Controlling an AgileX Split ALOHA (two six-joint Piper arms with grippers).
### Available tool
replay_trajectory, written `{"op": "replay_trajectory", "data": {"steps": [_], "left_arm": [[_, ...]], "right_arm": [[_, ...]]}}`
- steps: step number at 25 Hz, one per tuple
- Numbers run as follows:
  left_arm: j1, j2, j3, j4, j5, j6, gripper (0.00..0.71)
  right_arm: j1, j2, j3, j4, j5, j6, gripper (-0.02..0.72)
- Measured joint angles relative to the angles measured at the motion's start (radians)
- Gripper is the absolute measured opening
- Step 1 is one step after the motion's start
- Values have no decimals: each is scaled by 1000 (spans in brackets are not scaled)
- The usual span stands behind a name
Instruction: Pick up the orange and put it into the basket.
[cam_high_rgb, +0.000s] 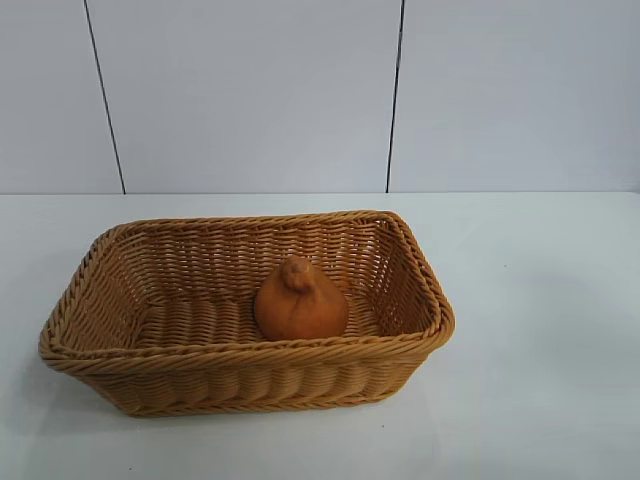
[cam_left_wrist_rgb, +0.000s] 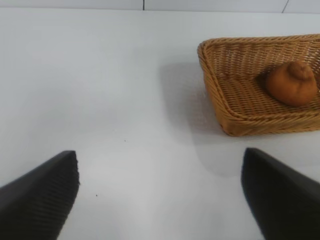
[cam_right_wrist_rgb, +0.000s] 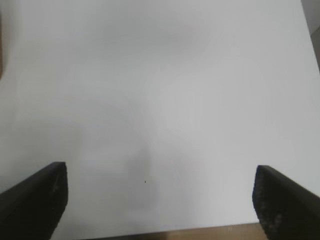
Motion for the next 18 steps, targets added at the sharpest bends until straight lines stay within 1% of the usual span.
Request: {"op": "replay_trajectory", "data": {"steps": [5, 12, 18], "left_arm": [[0, 0, 0, -1, 1, 0, 630], [0, 0, 0, -1, 1, 0, 630], [0, 0, 0, -1, 1, 0, 630]], "right_arm": [[5, -130, 5, 0, 0, -1, 694], [99, -273, 5, 1, 0, -1, 694], [104, -428, 5, 2, 2, -3, 694]]}}
